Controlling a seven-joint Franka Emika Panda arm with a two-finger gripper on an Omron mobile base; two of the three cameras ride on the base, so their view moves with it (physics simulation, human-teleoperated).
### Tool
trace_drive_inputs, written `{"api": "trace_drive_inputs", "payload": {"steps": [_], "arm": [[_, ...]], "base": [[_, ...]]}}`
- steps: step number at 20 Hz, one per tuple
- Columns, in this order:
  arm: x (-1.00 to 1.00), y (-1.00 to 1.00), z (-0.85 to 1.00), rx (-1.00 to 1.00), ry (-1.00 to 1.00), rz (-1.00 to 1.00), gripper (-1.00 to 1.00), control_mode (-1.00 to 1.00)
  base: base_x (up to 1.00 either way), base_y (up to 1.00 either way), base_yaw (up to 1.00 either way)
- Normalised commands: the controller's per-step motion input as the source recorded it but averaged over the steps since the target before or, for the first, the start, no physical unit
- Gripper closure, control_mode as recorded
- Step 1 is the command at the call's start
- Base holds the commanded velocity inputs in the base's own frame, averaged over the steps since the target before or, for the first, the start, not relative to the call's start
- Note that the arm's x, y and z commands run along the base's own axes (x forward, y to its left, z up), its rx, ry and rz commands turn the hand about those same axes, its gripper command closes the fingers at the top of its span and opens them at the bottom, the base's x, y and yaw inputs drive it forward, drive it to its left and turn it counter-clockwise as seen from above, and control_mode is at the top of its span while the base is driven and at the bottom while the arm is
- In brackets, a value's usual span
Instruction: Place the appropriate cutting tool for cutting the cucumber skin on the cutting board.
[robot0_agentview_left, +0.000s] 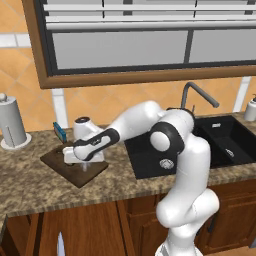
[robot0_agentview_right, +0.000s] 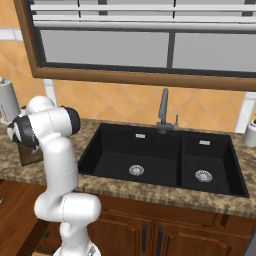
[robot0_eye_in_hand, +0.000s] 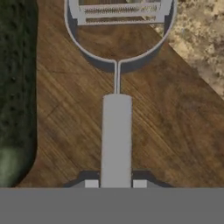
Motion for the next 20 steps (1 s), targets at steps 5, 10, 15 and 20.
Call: {"api": "trace_drive_inputs", "payload": {"steps": [5,10,15,20], "arm": [[-0.21,-0.15,0.04,0.0,0.0,0.0,-1.0,-1.0],[-0.36,-0.21,0.53,0.0,0.0,0.0,-1.0,-1.0],[-0.75,-0.68,0.93,0.0,-0.06,0.02,-1.0,-1.0],[-1.0,-1.0,0.72,0.0,-0.13,0.13,-1.0,-1.0]], "base": [[0.0,0.0,0.0],[0.0,0.0,0.0],[0.0,0.0,0.0],[0.0,0.0,0.0]]}}
